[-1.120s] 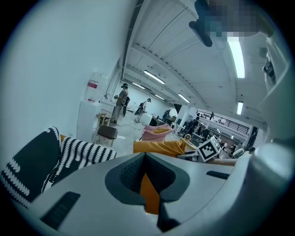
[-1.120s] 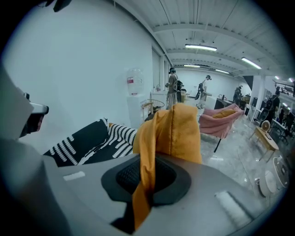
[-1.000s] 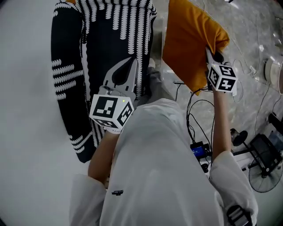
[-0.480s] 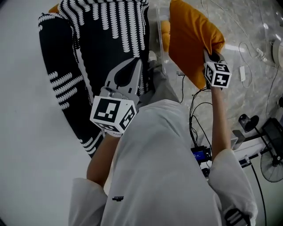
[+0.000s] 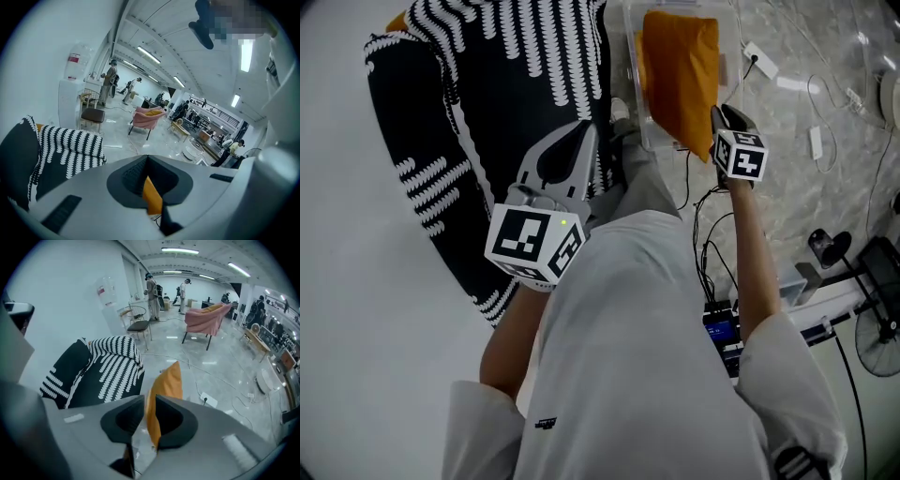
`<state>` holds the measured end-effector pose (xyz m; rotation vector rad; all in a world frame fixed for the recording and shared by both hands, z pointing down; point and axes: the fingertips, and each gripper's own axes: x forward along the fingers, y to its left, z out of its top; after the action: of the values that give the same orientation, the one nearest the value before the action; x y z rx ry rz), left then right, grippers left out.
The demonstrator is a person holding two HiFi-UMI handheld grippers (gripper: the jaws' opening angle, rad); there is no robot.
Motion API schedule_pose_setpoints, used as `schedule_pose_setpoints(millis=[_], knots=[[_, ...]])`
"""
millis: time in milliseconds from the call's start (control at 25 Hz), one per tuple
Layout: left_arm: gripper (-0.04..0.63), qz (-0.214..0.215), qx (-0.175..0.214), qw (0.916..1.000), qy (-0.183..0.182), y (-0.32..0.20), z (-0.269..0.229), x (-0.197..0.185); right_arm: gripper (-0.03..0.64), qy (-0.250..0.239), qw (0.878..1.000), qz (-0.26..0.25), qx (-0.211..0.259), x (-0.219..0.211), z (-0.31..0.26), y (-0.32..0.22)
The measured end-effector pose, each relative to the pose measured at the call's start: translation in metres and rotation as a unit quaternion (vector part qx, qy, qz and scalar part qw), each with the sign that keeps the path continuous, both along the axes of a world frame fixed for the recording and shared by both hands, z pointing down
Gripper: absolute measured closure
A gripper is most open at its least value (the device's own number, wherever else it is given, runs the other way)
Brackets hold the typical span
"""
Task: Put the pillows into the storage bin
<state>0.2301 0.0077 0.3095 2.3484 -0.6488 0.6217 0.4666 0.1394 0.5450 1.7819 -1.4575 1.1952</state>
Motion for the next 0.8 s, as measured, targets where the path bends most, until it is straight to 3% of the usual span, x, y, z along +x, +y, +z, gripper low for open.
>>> schedule_pose_setpoints(millis=[480,800], knots=[[0.586,-0.036,0.025,0.9989,0.015,0.001,-0.025,-0.023,0.522,-0.007,0.994,-0.076,0.076,-0.06,-0.062,-0.049],[0.586,-0.094,0.057,0.993,0.041,0.017,-0.067,-0.056,0.52,-0.028,0.983,-0.127,0.128,-0.095,-0.129,-0.061]])
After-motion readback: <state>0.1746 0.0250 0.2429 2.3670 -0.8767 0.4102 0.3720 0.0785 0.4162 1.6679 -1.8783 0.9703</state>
